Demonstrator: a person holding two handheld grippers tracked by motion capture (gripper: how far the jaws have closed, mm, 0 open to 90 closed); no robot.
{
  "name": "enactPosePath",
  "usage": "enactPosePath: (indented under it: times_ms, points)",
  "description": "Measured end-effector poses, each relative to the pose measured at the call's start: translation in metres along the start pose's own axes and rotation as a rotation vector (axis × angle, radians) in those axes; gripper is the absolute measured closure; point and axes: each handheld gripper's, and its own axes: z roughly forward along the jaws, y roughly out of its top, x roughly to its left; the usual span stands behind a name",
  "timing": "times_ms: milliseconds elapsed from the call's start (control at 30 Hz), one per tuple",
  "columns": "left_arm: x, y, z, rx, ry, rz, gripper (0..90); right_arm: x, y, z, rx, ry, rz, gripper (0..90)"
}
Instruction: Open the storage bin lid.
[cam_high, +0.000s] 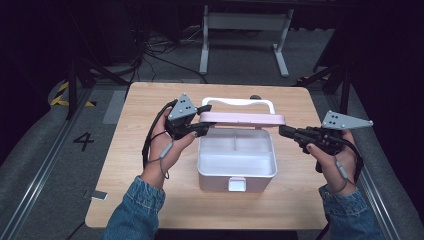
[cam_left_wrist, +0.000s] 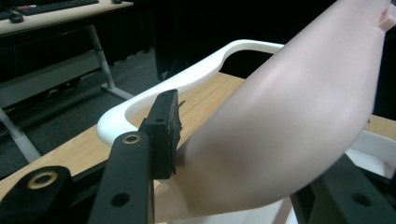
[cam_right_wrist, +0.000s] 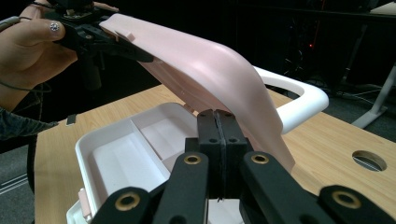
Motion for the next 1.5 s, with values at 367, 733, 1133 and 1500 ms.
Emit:
enactPosePath:
  times_ms: [367, 733, 1133, 1500]
  points:
    - [0.006, 0.003, 0.003, -0.008, -0.010, -0.027, 57.4, 0.002, -0.003, -0.013, -0.001, -0.030, 0.009, 90.0]
    - [0.018, 0.013, 0.012, 0.001, -0.009, -0.025, 58.4, -0.003, -0.015, -0.036, 0.008, -0.112, 0.035, 90.0]
    - [0.036, 0.020, 0.026, 0.014, 0.012, -0.047, 59.4, -0.012, -0.031, -0.037, 0.097, -0.163, 0.044, 81.3]
    - [0.053, 0.023, 0.044, 0.023, 0.043, -0.085, 58.3, -0.015, -0.037, -0.040, 0.119, -0.178, 0.059, 76.8]
